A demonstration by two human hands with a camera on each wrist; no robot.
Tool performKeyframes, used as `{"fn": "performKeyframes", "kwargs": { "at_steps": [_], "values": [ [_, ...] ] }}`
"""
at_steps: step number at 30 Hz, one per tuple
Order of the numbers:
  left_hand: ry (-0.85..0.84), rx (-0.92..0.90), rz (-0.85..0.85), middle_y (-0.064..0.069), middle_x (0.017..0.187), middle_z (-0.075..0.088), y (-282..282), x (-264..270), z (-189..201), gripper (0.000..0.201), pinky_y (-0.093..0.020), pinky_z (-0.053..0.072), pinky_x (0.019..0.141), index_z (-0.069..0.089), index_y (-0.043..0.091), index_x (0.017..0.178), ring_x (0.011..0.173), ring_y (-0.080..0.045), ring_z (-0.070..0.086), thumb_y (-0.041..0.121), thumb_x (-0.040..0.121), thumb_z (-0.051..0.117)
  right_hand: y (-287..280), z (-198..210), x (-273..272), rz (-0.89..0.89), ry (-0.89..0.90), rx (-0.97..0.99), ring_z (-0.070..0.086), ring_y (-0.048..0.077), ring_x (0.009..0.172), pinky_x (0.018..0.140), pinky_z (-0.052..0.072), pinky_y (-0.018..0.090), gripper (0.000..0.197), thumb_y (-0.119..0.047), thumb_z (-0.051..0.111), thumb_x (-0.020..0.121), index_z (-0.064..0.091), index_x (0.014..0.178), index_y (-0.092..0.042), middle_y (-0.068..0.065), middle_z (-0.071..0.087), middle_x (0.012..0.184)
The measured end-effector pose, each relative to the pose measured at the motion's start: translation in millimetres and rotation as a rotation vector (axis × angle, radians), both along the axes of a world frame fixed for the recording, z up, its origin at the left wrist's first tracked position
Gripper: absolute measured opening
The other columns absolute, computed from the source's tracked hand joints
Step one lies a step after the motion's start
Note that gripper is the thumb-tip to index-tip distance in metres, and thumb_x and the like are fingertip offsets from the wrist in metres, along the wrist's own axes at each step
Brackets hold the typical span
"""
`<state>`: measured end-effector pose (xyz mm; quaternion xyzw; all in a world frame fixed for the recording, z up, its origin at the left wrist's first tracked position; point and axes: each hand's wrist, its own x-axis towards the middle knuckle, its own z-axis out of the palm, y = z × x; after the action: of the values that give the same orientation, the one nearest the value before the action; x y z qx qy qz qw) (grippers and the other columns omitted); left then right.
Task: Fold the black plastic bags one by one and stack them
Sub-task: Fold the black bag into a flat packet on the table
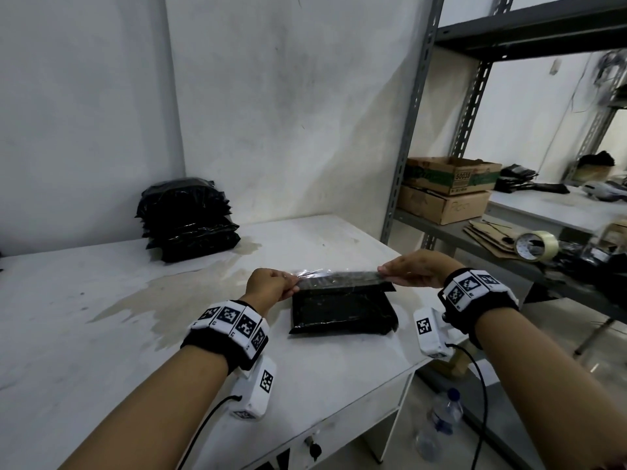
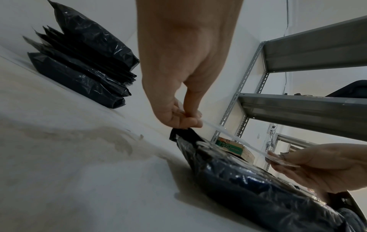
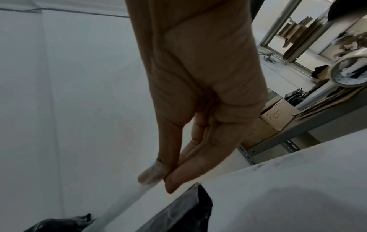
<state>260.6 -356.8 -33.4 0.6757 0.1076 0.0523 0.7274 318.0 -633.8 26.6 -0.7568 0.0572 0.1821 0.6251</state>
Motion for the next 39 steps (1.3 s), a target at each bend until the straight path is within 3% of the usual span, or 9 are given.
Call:
{"fn": "performKeyframes", "kwargs": {
  "at_steps": [11,18,23,26,28,31,34,36,39],
  "values": [
    [0.119,0.100,0.015,-0.012,0.069,0.061,-5.0,5.1,-1.1,0.006,-0.013,0.052,0.050,0.061,-0.007,0.083,0.043,-0.005,0.060,-0.004,0.088,0.063,-2.3,-12.7,1.5,-0.023,-0.119,-0.231,0.059,0.007,0.070,0.053,0.050,0.013,0.031,-0.017,0.080,0.076,0.073,0.102,-0.003,0.003,0.068,0.081],
    [0.195,0.169,0.053,-0.009,0.063,0.058,-4.0,6.5,0.5,0.013,-0.014,0.048,0.047,0.059,-0.003,0.077,0.035,-0.002,0.054,-0.003,0.089,0.059,2.5,-13.7,0.8,0.027,-0.081,-0.268,0.057,0.006,0.065,0.055,0.051,0.012,0.023,-0.018,0.080,0.077,0.074,0.094,-0.004,0.001,0.067,0.071],
    [0.196,0.169,0.073,0.000,0.037,0.054,-7.4,4.3,5.4,0.022,-0.013,0.044,0.039,0.055,-0.002,0.067,0.029,-0.002,0.050,-0.007,0.088,0.059,-1.1,-16.8,2.8,0.043,-0.084,-0.277,0.057,0.005,0.063,0.056,0.051,0.011,0.024,-0.017,0.079,0.078,0.072,0.098,-0.004,0.001,0.066,0.070],
    [0.145,0.206,0.059,-0.006,0.046,0.055,-7.5,2.2,11.9,0.025,-0.012,0.042,0.038,0.053,-0.002,0.065,0.028,-0.001,0.050,-0.008,0.089,0.057,-5.1,-18.2,5.8,0.052,-0.100,-0.281,0.053,0.005,0.059,0.053,0.049,0.012,0.029,-0.021,0.080,0.076,0.073,0.098,-0.004,0.002,0.063,0.072],
    [0.097,0.230,0.041,-0.006,0.049,0.055,-6.7,1.4,16.9,0.028,-0.013,0.045,0.042,0.053,0.000,0.064,0.032,-0.003,0.052,-0.007,0.090,0.055,-8.3,-18.3,8.7,0.053,-0.110,-0.276,0.051,0.005,0.057,0.051,0.047,0.013,0.033,-0.022,0.081,0.074,0.073,0.100,-0.002,0.003,0.063,0.073],
    [0.052,0.323,-0.001,-0.004,0.061,0.058,-7.4,2.3,21.3,0.030,-0.028,0.053,0.070,0.055,0.009,0.064,0.056,-0.014,0.057,-0.002,0.092,0.053,-12.7,-16.4,10.8,0.048,-0.108,-0.265,0.047,0.007,0.060,0.051,0.046,0.014,0.040,-0.026,0.083,0.068,0.072,0.098,-0.003,0.005,0.057,0.076],
    [0.029,0.312,-0.001,-0.003,0.059,0.057,-9.1,3.6,25.9,0.030,-0.023,0.051,0.063,0.054,0.007,0.063,0.051,-0.010,0.057,-0.003,0.092,0.054,-16.0,-14.5,10.1,0.042,-0.082,-0.268,0.051,0.009,0.069,0.061,0.044,0.019,0.052,-0.033,0.086,0.058,0.072,0.101,-0.007,0.004,0.061,0.082],
    [0.020,0.297,-0.002,-0.001,0.046,0.056,-9.9,4.3,28.2,0.031,-0.017,0.047,0.053,0.055,0.003,0.060,0.037,-0.001,0.052,-0.004,0.090,0.057,-17.4,-14.6,9.8,0.032,-0.060,-0.298,0.058,0.009,0.081,0.075,0.040,0.028,0.042,-0.030,0.084,0.068,0.072,0.104,-0.011,-0.001,0.068,0.090],
    [0.034,0.248,0.008,-0.006,0.055,0.058,-9.5,5.5,25.1,0.026,-0.015,0.048,0.051,0.058,0.003,0.065,0.046,-0.008,0.056,-0.003,0.090,0.058,-17.8,-13.7,8.3,0.033,-0.046,-0.337,0.058,0.009,0.084,0.087,0.036,0.034,0.028,-0.028,0.081,0.074,0.073,0.099,-0.019,-0.005,0.069,0.092]
  ]
}}
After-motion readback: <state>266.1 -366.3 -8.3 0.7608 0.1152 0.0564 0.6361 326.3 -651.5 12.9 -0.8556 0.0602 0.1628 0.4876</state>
